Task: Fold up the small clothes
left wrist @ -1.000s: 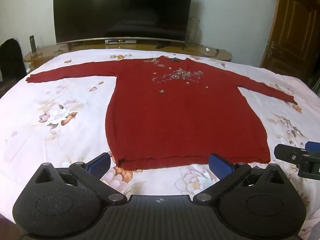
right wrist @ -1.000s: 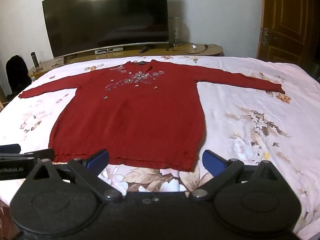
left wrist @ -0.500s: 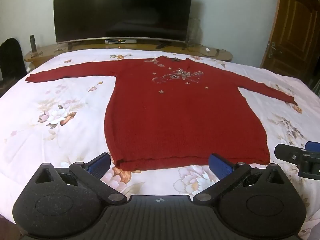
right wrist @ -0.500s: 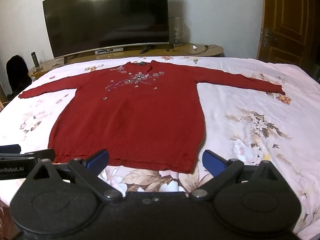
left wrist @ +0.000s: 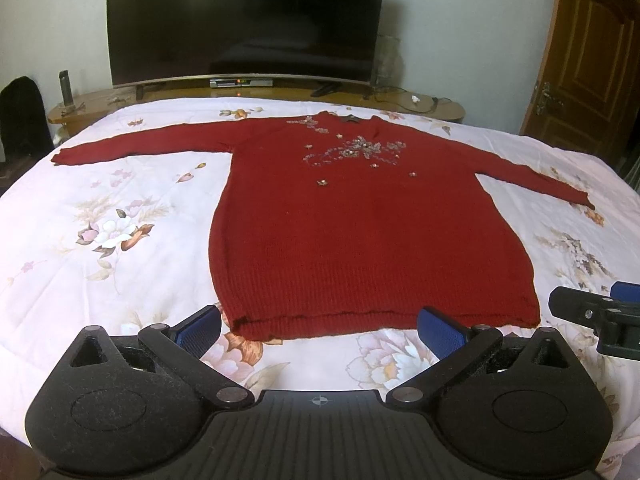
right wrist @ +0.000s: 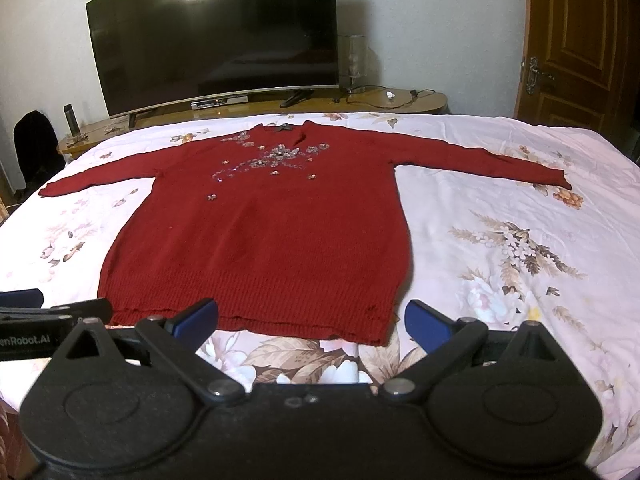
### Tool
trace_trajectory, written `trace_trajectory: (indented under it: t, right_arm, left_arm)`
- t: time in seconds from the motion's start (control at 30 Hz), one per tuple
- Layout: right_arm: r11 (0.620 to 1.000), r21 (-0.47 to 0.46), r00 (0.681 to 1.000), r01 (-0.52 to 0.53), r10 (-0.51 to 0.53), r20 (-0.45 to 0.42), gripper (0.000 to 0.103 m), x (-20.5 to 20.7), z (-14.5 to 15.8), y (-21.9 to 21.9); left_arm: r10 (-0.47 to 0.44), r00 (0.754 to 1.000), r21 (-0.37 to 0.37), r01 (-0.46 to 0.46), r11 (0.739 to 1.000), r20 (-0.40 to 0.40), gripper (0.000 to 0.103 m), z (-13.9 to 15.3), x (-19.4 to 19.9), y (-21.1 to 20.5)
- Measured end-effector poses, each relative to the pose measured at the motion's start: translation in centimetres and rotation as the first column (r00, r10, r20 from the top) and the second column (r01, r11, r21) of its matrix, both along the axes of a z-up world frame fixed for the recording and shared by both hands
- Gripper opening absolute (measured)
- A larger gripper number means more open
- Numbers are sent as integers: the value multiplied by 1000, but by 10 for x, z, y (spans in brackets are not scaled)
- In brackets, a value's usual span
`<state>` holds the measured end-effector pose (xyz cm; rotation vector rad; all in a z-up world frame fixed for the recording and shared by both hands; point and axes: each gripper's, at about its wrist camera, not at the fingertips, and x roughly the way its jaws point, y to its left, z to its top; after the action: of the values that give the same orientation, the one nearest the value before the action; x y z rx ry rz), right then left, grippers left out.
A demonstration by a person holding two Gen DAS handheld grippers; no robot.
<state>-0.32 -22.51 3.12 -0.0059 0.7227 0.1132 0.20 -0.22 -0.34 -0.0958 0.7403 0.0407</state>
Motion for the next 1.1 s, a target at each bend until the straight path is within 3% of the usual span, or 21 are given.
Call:
trace_trajectory:
  t: [1.1]
  right_arm:
    - [1000, 1, 1000, -8, 8, 3, 100, -3, 3, 0]
  left_arm:
    - [2, 1000, 8, -2, 1000, 0, 103, 1, -1, -3]
